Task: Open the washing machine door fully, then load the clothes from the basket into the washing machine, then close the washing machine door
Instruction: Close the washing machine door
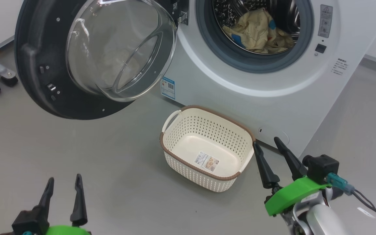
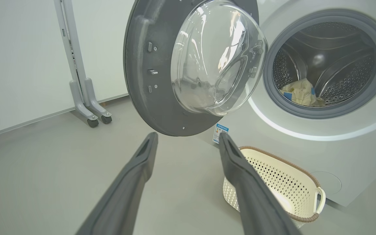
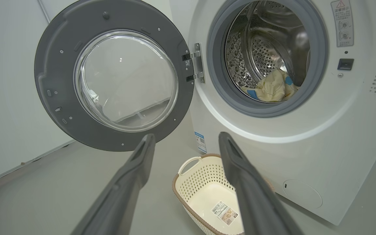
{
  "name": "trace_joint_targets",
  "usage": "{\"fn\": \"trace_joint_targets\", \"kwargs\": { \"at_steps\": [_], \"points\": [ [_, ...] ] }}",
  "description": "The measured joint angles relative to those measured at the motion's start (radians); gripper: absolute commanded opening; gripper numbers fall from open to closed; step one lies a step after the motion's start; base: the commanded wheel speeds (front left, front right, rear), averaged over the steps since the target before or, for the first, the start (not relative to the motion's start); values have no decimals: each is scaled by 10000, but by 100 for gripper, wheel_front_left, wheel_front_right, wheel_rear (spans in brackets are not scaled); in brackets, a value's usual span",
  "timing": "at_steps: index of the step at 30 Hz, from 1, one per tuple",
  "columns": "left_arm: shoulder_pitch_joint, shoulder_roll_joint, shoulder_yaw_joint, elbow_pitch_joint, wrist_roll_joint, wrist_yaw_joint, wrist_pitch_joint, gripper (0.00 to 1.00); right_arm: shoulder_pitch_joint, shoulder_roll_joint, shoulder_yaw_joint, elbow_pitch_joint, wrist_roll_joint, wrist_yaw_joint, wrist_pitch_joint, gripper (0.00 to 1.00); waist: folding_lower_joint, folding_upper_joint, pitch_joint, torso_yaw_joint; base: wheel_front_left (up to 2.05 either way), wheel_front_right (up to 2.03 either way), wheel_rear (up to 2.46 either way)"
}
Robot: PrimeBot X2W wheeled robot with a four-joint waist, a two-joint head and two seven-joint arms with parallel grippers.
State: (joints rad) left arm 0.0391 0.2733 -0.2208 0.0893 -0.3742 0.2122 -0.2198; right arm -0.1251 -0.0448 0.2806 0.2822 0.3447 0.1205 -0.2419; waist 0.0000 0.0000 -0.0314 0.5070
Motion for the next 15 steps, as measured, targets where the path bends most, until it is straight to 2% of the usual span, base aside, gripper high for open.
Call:
{"fn": "trace_joint_targets", "kwargs": {
  "at_steps": [1, 2, 3, 15],
  "points": [
    [0, 10, 4, 0, -6, 0, 0, 97, 0, 0, -2, -6, 0, 0, 0, 100, 0, 0, 9, 6, 0, 0, 0],
    [0, 25, 10, 0, -58, 0, 0, 55, 0, 0, -4, -13, -2, 0, 0, 100, 0, 0, 21, 14, 0, 0, 0],
    [0, 42, 19, 0, -98, 0, 0, 1, 2, 0, -12, -21, -4, 0, 0, 100, 0, 0, 36, 23, 0, 0, 0],
    [-2, 502, 736, -378, -345, -6, -104, 0, 458, 0, -430, -510, -391, 0, 198, 100, 0, 0, 471, 161, 0, 0, 0]
  ]
}}
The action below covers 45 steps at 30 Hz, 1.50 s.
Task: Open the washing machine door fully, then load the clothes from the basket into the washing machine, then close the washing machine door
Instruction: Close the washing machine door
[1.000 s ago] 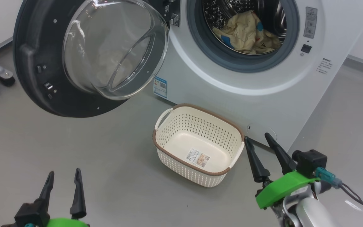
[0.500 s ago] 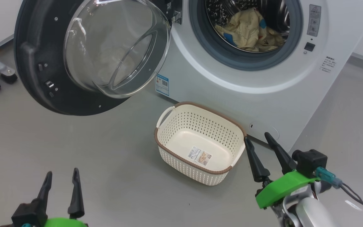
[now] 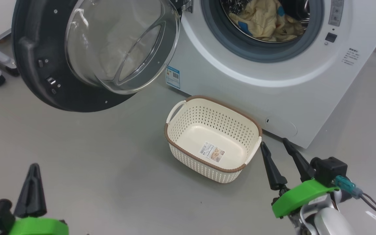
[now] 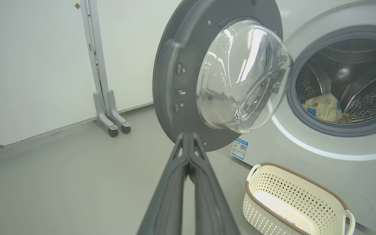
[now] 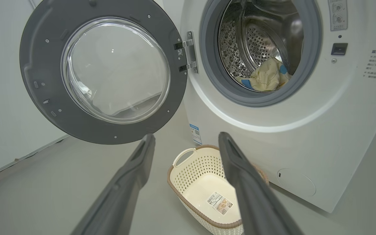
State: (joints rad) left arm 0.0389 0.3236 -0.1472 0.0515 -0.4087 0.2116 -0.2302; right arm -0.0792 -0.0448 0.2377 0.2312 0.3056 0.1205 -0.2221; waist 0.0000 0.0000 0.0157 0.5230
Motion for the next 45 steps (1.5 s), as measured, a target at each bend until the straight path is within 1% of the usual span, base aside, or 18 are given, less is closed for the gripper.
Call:
{"fn": "trace_joint_targets", "kwargs": {
  "at_steps": [2, 4, 7, 11, 16, 20, 21, 23, 26, 28, 31, 32, 34, 37, 38, 42, 45],
  "points": [
    [-6, 295, 518, -368, -385, -100, -54, 0, 28, -8, -173, -330, -217, 0, 245, 100, 0, 0, 208, 10, 0, 0, 0],
    [-12, 621, 1108, -669, -746, -138, -69, 0, 42, -19, -167, -568, -328, 0, 435, 100, 0, 0, 386, -48, 0, 0, 0],
    [-140, 1108, 2061, -995, -1315, -309, -69, 0, 39, -88, -136, -899, -439, 0, 665, 100, 0, 0, 722, -198, 0, 0, 0],
    [-856, 1741, 3283, -945, -2301, -711, -36, 0, 8, -307, -44, -1229, -520, 0, 991, 100, 0, 0, 1226, -473, 0, 0, 0],
    [-2347, 2454, 4619, 125, -4054, -1390, 508, 0, -228, -600, 23, -1578, -537, 0, 1218, 100, 0, 0, 1763, -961, 0, 0, 0],
    [-3475, 3434, 5053, 1496, -4719, -1755, 1214, 0, -414, -780, 107, -1718, -548, 0, 1363, 100, 1, 0, 2084, -1461, 0, 0, 0],
    [-3800, 3553, 5173, 1864, -5056, -1854, 1448, 0, -435, -798, 125, -1724, -550, 0, 1383, 100, 1, 0, 2149, -1587, 0, 0, 0],
    [-4735, 3590, 5427, 2763, -5946, -1862, 1904, 0, -464, -815, 169, -1753, -550, 0, 1392, 100, 0, 0, 2270, -1841, 0, 0, 0],
    [-5758, 4029, 5409, 4061, -6184, -1944, 2445, 0, -500, -840, 272, -1783, -550, 0, 1392, 100, 0, 0, 2404, -2229, 0, 0, 0],
    [-6486, 4226, 5542, 4938, -6633, -1933, 2778, 0, -506, -880, 318, -1785, -550, 0, 1398, 100, 0, 0, 2468, -2490, 0, 0, 0],
    [-7553, 4426, 5852, 6115, -7231, -1802, 3173, 0, -522, -899, 355, -1829, -550, 0, 1406, 100, 0, 0, 2552, -2852, 0, 0, 0],
    [-7553, 4426, 5852, 6115, -7231, -1802, 3173, 0, -522, -899, 355, -1829, -550, 0, 1406, 100, 0, 0, 2552, -2852, 0, 0, 0],
    [-8194, 4564, 5981, 6727, -7520, -1649, 3473, 0, -523, -901, 384, -1837, -550, 0, 1406, 100, 0, 0, 2612, -3080, 0, 0, 0],
    [-9078, 4612, 6247, 7545, -8207, -1536, 4176, 0, -523, -903, 426, -1835, -550, 0, 1404, 100, 0, 0, 2692, -3376, 0, 0, 0],
    [-9427, 4629, 6261, 7977, -8420, -1476, 4644, 0, -523, -903, 466, -1833, -550, 0, 1404, 100, 0, 0, 2724, -3547, 0, 0, 0],
    [-9593, 4709, 6217, 8625, -8426, -1306, 4972, 0, -523, -903, 458, -1837, -550, 0, 1402, 100, 0, 0, 2820, -3781, 0, 0, 0],
    [-9702, 4711, 5848, 8951, -8310, -1221, 5095, 0, -538, -903, 437, -1837, -550, 0, 1388, 100, 0, 0, 2898, -3865, 0, 0, 0]
  ]
}}
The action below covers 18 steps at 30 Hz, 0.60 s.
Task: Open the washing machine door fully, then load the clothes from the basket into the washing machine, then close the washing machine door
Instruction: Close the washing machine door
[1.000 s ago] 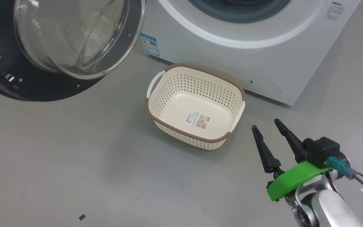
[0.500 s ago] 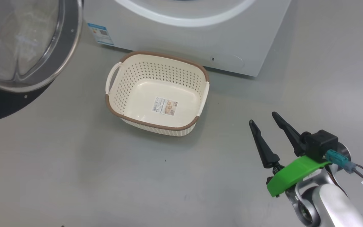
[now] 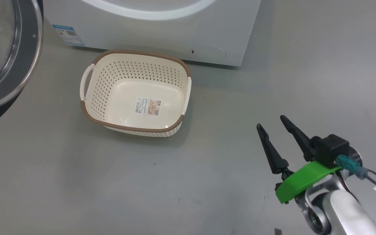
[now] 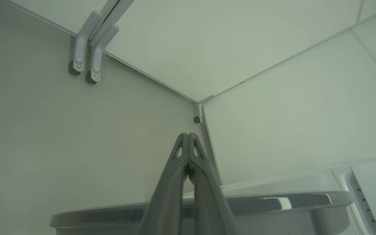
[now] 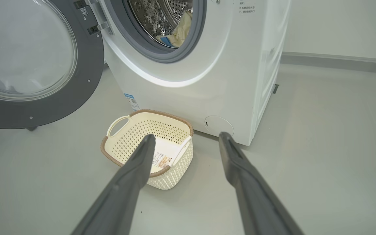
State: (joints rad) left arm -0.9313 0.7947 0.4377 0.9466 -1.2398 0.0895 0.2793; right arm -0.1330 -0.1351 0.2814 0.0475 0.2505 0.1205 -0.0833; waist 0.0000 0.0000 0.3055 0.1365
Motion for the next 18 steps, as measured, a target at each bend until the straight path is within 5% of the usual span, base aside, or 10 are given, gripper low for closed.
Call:
{"fn": "trace_joint_targets", "kwargs": {
  "at_steps": [18],
  "points": [
    [-504, -13, -596, 928, 61, -328, 1296, 0, -228, -6, -84, 0, 2, 0, -44, 100, 0, 0, 63, -256, 0, 0, 0]
  ]
}}
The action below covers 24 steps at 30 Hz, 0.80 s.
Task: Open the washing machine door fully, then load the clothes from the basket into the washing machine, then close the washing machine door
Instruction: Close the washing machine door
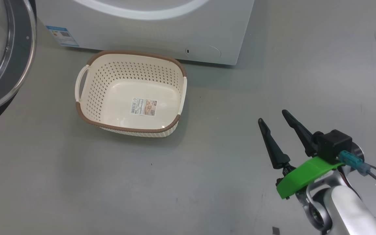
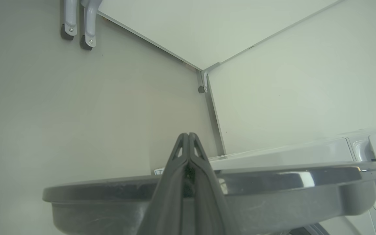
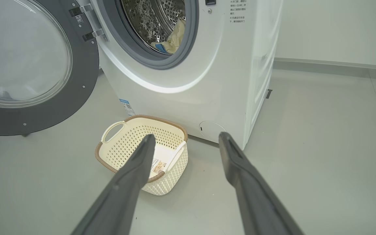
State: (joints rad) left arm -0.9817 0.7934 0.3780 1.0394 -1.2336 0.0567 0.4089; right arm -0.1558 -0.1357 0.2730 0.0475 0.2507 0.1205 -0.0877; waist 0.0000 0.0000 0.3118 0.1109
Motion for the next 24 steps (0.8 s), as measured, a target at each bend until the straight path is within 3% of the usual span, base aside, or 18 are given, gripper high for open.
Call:
{"fn": "trace_joint_targets", "kwargs": {
  "at_steps": [24],
  "points": [
    [257, 21, -583, -54, -284, -897, 2635, 0, 0, 17, -8, 150, -56, 0, -92, 100, 0, 0, -351, 134, 0, 0, 0]
  ]
}}
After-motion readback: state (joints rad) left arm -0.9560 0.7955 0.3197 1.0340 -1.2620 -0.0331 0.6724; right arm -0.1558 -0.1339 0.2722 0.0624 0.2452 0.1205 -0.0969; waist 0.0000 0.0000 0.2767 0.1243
